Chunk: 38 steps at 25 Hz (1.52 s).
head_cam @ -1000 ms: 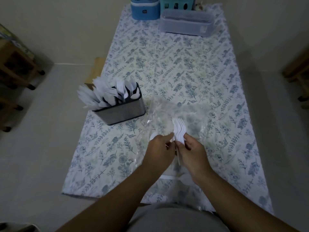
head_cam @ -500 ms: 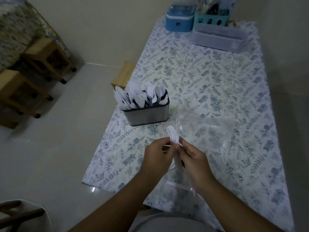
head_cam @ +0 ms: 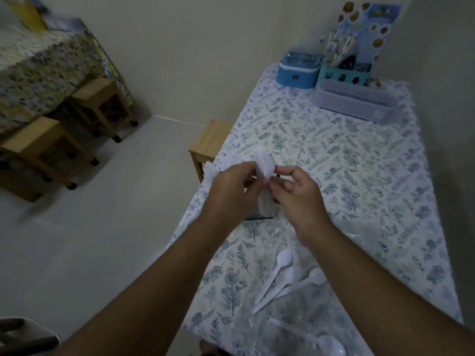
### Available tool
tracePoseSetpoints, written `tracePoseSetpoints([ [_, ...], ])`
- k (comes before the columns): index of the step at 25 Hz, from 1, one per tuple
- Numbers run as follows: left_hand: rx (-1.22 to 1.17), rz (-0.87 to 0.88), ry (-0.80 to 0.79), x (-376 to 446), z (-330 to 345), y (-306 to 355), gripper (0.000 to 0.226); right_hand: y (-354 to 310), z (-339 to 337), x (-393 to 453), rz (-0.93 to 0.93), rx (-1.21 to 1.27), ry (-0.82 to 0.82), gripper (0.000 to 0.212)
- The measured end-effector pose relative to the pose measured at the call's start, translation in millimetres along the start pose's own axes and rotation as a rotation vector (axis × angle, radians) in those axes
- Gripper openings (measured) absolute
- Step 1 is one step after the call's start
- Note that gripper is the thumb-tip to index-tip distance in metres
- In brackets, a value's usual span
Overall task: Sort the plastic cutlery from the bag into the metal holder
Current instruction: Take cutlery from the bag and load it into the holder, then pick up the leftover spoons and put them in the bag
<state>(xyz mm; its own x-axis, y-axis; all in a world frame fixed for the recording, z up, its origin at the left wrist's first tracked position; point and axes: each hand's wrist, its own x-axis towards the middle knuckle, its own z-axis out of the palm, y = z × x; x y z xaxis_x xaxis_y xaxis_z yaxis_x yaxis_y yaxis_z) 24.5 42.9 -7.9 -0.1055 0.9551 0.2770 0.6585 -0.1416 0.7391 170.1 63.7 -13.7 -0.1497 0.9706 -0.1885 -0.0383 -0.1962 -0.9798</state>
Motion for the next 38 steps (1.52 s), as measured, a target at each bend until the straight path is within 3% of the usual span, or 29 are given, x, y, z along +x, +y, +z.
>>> tracePoseSetpoints([
  [5, 0.084, 0.125, 0.026, 35.6, -10.9, -21.8, 0.019, -11.2, 18.7, 35.6, -0.067, -0.034, -0.008, 0.019],
  [11, 0.105, 0.064, -0.047, 37.1, 0.8, -40.7, 0.013, 15.7, 20.8, 53.3, -0.118, -0.193, 0.061, 0.019],
  [13, 0.208, 0.059, -0.087, 36.4, 1.0, -40.9, 0.011, 19.8, 19.3, 52.3, -0.156, -0.303, 0.077, 0.017],
  [16, 0.349, 0.068, -0.11, 36.7, -5.3, -32.5, 0.025, 20.3, 16.0, 48.7, -0.295, -0.607, 0.115, 0.023],
  [19, 0.504, -0.05, -0.173, 43.6, -10.3, -28.8, 0.026, 19.2, 11.7, 46.3, -0.384, -0.734, 0.141, 0.033],
  [25, 0.298, 0.005, -0.04, 12.1, -15.3, -7.7, 0.01, 29.2, -7.2, 16.6, -0.27, -0.613, 0.139, 0.019],
  [28, 0.205, -0.052, -0.243, -40.8, 21.3, -12.6, 0.012, 55.1, -31.9, -14.7, -0.142, -0.559, 0.143, 0.015],
  [32, 0.254, -0.334, -0.554, -118.0, 94.0, -45.1, 0.018, 104.3, -70.6, -65.9, 0.094, -0.488, 0.214, 0.024],
  [35, 0.281, -0.432, -0.585, -137.5, 116.7, -61.9, 0.018, 130.4, -89.6, -97.9, 0.225, -0.482, 0.241, 0.024],
  [38, 0.405, -0.356, -0.584, -135.0, 121.6, -67.2, 0.019, 143.4, -97.2, -118.3, 0.299, -0.454, 0.246, 0.019],
])
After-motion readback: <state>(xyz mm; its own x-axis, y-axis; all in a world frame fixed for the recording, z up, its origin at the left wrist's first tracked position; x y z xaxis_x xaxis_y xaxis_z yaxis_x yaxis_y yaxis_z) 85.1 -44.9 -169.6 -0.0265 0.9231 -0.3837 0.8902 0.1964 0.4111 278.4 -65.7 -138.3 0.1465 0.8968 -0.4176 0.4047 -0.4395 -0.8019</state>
